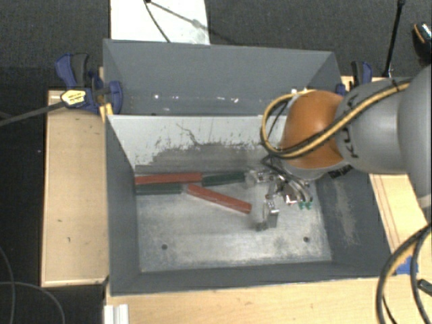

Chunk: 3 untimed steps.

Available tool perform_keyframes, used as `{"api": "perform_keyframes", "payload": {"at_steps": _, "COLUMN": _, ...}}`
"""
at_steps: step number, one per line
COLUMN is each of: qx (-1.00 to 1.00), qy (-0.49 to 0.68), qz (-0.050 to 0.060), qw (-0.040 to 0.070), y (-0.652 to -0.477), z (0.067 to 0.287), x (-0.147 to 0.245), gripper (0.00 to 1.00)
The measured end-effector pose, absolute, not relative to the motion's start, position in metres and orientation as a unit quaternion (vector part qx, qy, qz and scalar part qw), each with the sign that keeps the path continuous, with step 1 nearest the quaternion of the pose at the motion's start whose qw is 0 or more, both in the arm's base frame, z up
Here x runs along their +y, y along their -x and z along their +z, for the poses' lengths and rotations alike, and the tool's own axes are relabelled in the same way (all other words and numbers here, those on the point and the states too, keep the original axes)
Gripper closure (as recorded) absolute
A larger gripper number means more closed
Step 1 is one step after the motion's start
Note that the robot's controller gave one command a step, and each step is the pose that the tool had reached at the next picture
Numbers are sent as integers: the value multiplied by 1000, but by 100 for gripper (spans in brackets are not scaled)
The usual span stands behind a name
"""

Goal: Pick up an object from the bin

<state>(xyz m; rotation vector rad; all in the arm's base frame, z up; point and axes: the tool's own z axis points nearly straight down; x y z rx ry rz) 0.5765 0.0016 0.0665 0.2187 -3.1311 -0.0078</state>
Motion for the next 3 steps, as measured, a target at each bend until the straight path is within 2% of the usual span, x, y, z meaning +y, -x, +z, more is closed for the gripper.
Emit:
{"api": "perform_keyframes", "payload": {"at_steps": 1, "qx": -999, "qy": -44, "qz": -2, "qw": 1, "y": -565, "z": 70, "x": 65, "gripper": 0}}
{"api": "perform_keyframes", "payload": {"at_steps": 2, "qx": -999, "qy": -43, "qz": 0, "qw": 0, "y": -566, "z": 71, "x": 60, "gripper": 100}}
{"api": "perform_keyframes", "payload": {"at_steps": 3, "qx": -997, "qy": -83, "qz": -1, "qw": -5, "y": -526, "z": 216, "x": 84, "gripper": 100}}
